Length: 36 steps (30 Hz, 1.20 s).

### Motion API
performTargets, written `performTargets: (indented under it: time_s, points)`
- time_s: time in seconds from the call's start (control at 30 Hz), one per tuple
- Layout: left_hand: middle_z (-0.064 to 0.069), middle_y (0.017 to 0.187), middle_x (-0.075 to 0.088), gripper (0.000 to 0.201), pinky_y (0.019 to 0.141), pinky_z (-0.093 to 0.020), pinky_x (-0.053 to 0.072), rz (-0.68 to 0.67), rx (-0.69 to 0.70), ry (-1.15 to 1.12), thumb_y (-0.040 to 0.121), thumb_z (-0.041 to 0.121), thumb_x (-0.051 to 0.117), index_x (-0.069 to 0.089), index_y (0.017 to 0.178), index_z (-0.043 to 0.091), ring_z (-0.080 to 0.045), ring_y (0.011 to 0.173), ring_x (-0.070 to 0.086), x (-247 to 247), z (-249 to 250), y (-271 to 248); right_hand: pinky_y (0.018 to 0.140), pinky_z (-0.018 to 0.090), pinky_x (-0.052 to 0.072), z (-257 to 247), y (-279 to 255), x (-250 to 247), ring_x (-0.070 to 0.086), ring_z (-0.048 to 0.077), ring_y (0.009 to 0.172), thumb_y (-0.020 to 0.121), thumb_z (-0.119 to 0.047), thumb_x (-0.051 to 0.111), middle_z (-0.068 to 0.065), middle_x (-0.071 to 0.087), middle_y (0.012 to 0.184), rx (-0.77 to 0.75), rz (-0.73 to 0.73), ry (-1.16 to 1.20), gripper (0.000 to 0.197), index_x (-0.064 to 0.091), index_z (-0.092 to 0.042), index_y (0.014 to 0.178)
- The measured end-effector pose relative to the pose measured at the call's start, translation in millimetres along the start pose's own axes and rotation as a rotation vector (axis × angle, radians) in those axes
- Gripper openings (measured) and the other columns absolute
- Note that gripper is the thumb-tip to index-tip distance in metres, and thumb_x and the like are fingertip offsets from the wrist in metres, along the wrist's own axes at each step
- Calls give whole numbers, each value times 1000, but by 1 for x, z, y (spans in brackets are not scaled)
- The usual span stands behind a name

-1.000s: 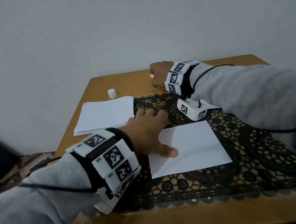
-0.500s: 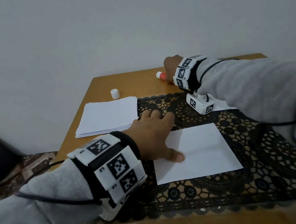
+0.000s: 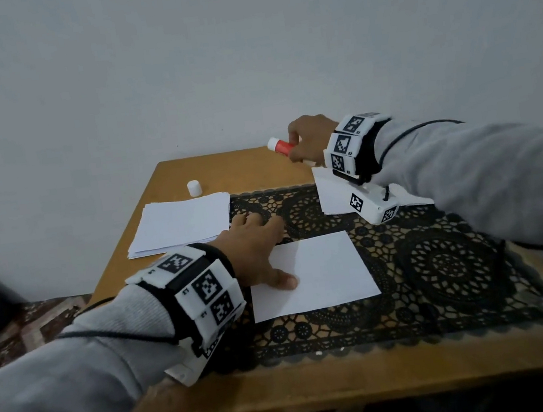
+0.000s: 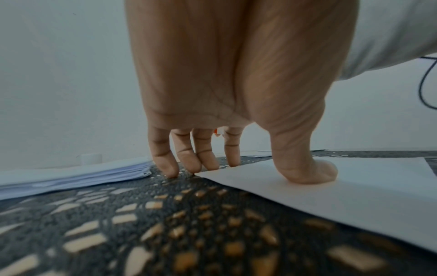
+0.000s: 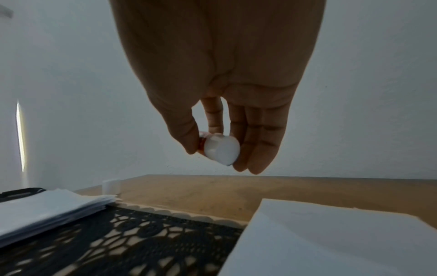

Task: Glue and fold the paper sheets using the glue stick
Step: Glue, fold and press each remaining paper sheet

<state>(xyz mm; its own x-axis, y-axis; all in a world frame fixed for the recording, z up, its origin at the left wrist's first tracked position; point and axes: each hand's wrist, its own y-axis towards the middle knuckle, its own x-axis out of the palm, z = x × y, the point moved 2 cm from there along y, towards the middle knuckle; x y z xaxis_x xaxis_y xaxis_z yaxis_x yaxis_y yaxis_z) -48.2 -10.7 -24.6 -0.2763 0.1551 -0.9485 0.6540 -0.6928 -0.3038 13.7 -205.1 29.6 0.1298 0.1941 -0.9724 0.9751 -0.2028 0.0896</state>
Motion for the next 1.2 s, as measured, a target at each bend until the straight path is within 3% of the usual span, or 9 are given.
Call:
performTargets:
  time_s: [0.1, 0.17, 0.3, 0.47, 0.67, 0.77, 1.03, 1.13, 1.2]
  points:
    - [-5, 129, 38, 75, 100, -47, 39, -5, -20, 6, 71, 59, 72, 35, 126, 25, -26, 122, 31, -1, 3, -2, 53, 22, 38, 6, -19, -8, 48, 12, 61, 86, -27, 68, -3, 54, 76, -25, 19, 131, 27, 63, -8, 105]
    - [-5, 129, 38, 74, 98, -46, 39, 2, -31, 8, 71, 59, 72, 35, 126, 25, -27, 122, 32, 0, 4, -3, 51, 23, 36, 11, -30, -12, 45, 8, 57, 81, -30, 74, -5, 51, 71, -27, 68, 208, 27, 63, -10, 96]
    - [-5, 130, 38, 73, 98, -44, 39, 14, -50, 3, 72, 57, 72, 35, 127, 25, -26, 123, 32, 0, 7, -7, 57, 29, 48, 17, -45, -15, 55, 15, 58, 73, -27, 79, 5, 61, 77, 2, 102, 335, 31, 65, -7, 92]
    - [-4, 130, 38, 70, 95, -39, 37, 26, -56, -8, 74, 54, 71, 36, 127, 25, -24, 121, 32, 0, 8, -9, 73, 43, 58, 20, -60, -14, 65, 26, 74, 71, -18, 80, 9, 64, 83, 4, 24, 440, 25, 63, -10, 88]
    - [-4, 129, 38, 68, 95, -39, 37, 43, -56, -6, 75, 54, 70, 37, 127, 25, -24, 119, 32, 2, 9, -11, 66, 35, 53, 22, -83, -1, 66, 26, 69, 78, -18, 75, 15, 68, 83, -32, -76, 318, 20, 66, -4, 89]
    - [-4, 128, 38, 66, 93, -38, 37, 42, -54, -7, 76, 54, 70, 37, 126, 25, -23, 118, 33, 2, 9, -11, 65, 39, 54, 21, -88, 6, 64, 25, 66, 79, -18, 75, 16, 66, 80, -59, -73, 309, 17, 64, -5, 84]
    - [-3, 127, 39, 66, 94, -38, 38, 61, -37, -14, 75, 54, 70, 38, 125, 25, -22, 118, 33, 4, 7, -10, 55, 24, 45, 26, -93, 23, 61, 16, 65, 76, -24, 79, 1, 64, 78, -45, -66, 349, 21, 62, -14, 83]
    - [-3, 129, 39, 67, 97, -38, 39, 78, -27, 12, 77, 56, 68, 38, 128, 25, -22, 119, 34, 5, 7, -11, 69, 35, 57, 28, -93, 19, 67, 21, 72, 76, -21, 78, 3, 69, 82, -49, -37, 423, 18, 65, -12, 85]
    - [-2, 132, 39, 68, 101, -40, 40, 93, -11, 54, 80, 57, 64, 36, 132, 25, -22, 122, 35, 6, 9, -14, 76, 43, 59, 26, -94, 15, 70, 23, 77, 75, -18, 78, 7, 71, 83, -75, -46, 468, 17, 66, -9, 84]
